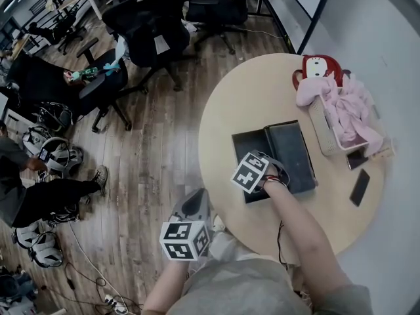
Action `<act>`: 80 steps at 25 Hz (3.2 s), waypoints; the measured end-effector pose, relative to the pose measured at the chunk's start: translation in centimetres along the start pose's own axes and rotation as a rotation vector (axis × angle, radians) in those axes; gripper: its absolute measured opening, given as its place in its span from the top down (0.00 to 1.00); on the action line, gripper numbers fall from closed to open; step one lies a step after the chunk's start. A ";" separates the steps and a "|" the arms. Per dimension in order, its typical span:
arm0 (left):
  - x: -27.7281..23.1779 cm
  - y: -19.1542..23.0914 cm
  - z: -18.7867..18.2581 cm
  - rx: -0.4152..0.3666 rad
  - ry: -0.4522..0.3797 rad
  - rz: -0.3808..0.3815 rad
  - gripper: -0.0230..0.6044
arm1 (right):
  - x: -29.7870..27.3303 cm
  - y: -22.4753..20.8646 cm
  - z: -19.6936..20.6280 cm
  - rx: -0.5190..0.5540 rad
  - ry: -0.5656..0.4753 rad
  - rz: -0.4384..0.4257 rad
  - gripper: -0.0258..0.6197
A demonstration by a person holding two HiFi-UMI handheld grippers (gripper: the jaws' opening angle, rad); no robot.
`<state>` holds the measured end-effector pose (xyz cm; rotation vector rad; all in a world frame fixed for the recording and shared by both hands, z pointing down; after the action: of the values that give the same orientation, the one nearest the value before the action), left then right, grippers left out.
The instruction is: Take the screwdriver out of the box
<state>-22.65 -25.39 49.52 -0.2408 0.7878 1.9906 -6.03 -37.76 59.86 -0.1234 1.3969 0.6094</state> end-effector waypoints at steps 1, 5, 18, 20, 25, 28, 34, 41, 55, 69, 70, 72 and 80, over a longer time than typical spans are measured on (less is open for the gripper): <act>0.0 -0.1 0.0 -0.001 -0.001 0.001 0.96 | 0.2 -0.1 0.1 -0.016 -0.008 0.004 0.82; 0.4 -0.6 0.0 -0.009 -0.011 0.000 0.96 | 1.4 -0.2 0.3 -0.054 -0.051 0.033 0.82; 2.8 -3.3 1.6 -0.019 -0.040 0.006 0.96 | 7.1 0.8 1.8 -0.154 -0.279 0.218 0.83; 3.3 -3.7 2.0 -0.019 -0.045 0.007 0.96 | 8.2 1.1 2.0 -0.171 -0.319 0.244 0.83; 4.2 -4.8 2.6 -0.019 -0.069 0.005 0.96 | 11.4 1.6 2.8 -0.236 -0.432 0.304 0.83; 4.7 -5.6 3.1 -0.020 -0.084 0.001 0.96 | 13.3 2.1 3.5 -0.260 -0.490 0.327 0.83; 6.2 -7.3 4.3 -0.014 -0.115 -0.009 0.96 | 17.1 3.7 5.2 -0.313 -0.594 0.376 0.83; 8.2 -9.7 6.3 -0.018 -0.132 -0.008 0.96 | 21.5 6.2 8.2 -0.379 -0.699 0.410 0.83; 11.6 -14.3 10.4 -0.041 -0.142 0.022 0.96 | 26.9 12.6 16.0 -0.535 -0.833 0.476 0.83; 13.3 -17.4 12.6 -0.075 -0.148 0.040 0.96 | 29.3 16.5 21.8 -0.622 -0.893 0.524 0.83; 13.4 -17.5 12.7 -0.075 -0.148 0.040 0.96 | 29.4 16.6 22.1 -0.625 -0.893 0.525 0.83; 13.5 -17.8 12.9 -0.077 -0.147 0.040 0.96 | 29.5 16.7 22.5 -0.632 -0.895 0.525 0.83; 13.5 -18.5 12.9 -0.093 -0.147 0.042 0.96 | 30.0 16.9 23.3 -0.646 -0.918 0.519 0.83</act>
<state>-12.50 -1.55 45.24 -0.1306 0.6126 2.0611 7.98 -3.69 40.62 0.0181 0.2914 1.3325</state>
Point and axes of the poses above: the fingertips, and each gripper's own axes: x backward along the fingers, y to its left, z out of its underside, the point moved 8 cm from there along x, backward along the fingers, and after that the axes turned 7 degrees about z, right-handed, at the moved point
